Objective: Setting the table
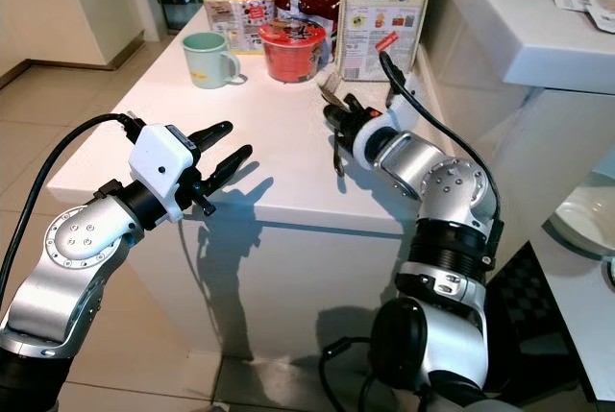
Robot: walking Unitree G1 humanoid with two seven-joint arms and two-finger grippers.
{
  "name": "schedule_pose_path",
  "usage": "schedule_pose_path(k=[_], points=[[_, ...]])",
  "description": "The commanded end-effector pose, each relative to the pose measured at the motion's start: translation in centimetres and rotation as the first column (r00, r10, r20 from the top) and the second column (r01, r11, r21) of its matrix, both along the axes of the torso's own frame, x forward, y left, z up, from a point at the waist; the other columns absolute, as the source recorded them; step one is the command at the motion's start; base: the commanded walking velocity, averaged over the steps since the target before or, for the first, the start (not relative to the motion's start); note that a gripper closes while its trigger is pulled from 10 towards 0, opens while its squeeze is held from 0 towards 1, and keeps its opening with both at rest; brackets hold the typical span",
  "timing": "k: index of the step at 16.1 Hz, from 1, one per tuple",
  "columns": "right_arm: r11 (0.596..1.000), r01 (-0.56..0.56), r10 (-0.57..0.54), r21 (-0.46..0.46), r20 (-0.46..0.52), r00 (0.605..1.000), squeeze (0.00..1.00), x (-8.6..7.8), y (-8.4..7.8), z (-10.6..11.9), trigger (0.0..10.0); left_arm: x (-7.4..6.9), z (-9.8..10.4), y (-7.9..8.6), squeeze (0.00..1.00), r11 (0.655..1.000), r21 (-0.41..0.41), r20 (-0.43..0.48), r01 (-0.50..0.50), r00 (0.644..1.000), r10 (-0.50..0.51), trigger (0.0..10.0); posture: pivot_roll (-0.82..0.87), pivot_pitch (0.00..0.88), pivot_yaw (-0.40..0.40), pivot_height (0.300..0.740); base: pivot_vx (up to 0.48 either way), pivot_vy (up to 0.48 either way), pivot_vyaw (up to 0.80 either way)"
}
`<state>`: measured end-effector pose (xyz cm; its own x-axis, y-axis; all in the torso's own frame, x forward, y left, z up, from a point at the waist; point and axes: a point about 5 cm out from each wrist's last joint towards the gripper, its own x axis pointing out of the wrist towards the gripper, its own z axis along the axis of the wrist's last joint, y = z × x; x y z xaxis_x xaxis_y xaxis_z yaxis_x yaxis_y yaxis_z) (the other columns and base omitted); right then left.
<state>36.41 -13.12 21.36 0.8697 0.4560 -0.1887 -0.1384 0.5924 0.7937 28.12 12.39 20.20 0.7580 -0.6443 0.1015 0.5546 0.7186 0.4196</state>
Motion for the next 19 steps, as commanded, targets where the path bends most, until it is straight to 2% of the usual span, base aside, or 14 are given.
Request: schedule_pose_path(k=[1,4,6,7,8,9,10,11,12,13,14,15,18,19], points=[[0.999,-0.02,0.019,0.035,0.043,0.999,0.0,0.3,0.6,1.7,0.0,0.2,0.0,0.0,0.0,1.0,0.012,0.006,0.005,1.0,-0.005,10.0,0.0,0.0,0.014,0.74,0.0,0.0,0.0],[0.994,-0.044,0.037,0.1,0.069,0.997,0.0,0.9,1.3,2.9,0.0,0.3,0.2,0.0,0.0,1.0,0.015,0.013,0.004,1.0,-0.004,10.0,0.01,0.0,0.012,0.74,0.0,0.0,0.0],[0.994,-0.053,0.046,0.092,0.08,0.996,0.0,1.1,1.7,3.3,0.0,0.4,0.2,0.1,0.0,1.0,0.016,0.017,0.0,1.0,-0.001,10.0,0.01,0.0,0.008,0.74,0.0,0.0,0.0],[0.998,-0.038,0.034,0.043,0.099,0.994,0.0,1.2,1.7,3.5,0.0,0.4,0.2,0.2,0.0,1.0,0.018,0.018,-0.009,1.0,0.009,10.0,0.01,0.0,0.008,0.74,0.0,0.0,0.0],[1.0,0.002,0.002,-0.024,0.152,0.988,0.0,1.3,1.6,3.9,1.5,0.4,0.2,0.4,0.0,0.999,0.016,0.018,-0.03,0.999,0.03,10.0,0.02,0.0,0.006,0.74,0.0,0.0,0.0],[0.972,0.12,-0.057,-0.2,0.294,0.954,0.0,1.0,1.0,4.5,10.0,0.9,0.3,1.0,0.0,0.994,-0.006,0.03,-0.108,0.994,0.108,10.0,0.02,0.0,0.006,0.74,0.0,0.0,0.0],[0.828,0.314,-0.051,-0.465,0.495,0.868,0.0,-0.1,0.2,5.2,10.0,1.8,0.1,2.0,0.0,0.951,-0.1,-0.042,-0.291,0.957,0.288,10.0,0.01,0.0,0.005,0.74,0.0,0.0,0.0],[0.789,0.342,-0.03,-0.51,0.524,0.851,0.0,-0.7,0.1,5.1,10.0,1.8,0.1,2.1,0.0,0.934,-0.138,-0.071,-0.33,0.944,0.323,10.0,0.01,0.0,0.005,0.74,0.0,0.0,0.0],[0.787,0.357,-0.012,-0.504,0.567,0.824,0.0,-2.4,-0.4,5.0,10.0,1.3,-0.1,1.9,0.0,0.918,-0.184,-0.094,-0.35,0.936,0.338,10.0,0.01,0.0,0.007,0.74,0.0,0.0,0.0],[0.813,0.345,-0.013,-0.468,0.579,0.815,0.0,-3.5,-0.5,5.0,10.0,1.0,-0.2,1.6,0.0,0.919,-0.181,-0.091,-0.351,0.936,0.34,10.0,0.01,0.0,0.011,0.74,0.0,0.0,0.0],[0.835,0.345,-0.02,-0.429,0.603,0.797,0.0,-6.0,-1.2,4.4,10.0,0.4,-0.6,1.0,0.0,0.93,-0.149,-0.082,-0.335,0.942,0.326,10.0,-0.01,0.0,0.03,0.74,0.0,0.0,0.0],[0.829,0.356,-0.017,-0.431,0.617,0.787,0.0,-7.7,-1.7,3.4,10.0,0.1,-0.6,0.6,0.0,0.934,-0.149,-0.085,-0.325,0.945,0.316,10.0,-0.01,0.0,0.035,0.74,0.0,0.0,0.0],[0.82,0.356,-0.038,-0.448,0.578,0.815,0.0,-10.2,-1.9,0.9,10.0,0.1,0.0,0.1,0.0,0.931,-0.153,-0.082,-0.331,0.943,0.322,10.0,-0.04,0.0,0.048,0.74,-0.22,0.0,0.0],[0.818,0.351,-0.035,-0.456,0.57,0.821,0.0,-10.4,-1.9,0.7,10.0,0.1,0.1,0.1,0.0,0.931,-0.155,-0.082,-0.332,0.943,0.323,10.0,-0.04,0.0,0.048,0.74,-0.33,0.0,0.0]])
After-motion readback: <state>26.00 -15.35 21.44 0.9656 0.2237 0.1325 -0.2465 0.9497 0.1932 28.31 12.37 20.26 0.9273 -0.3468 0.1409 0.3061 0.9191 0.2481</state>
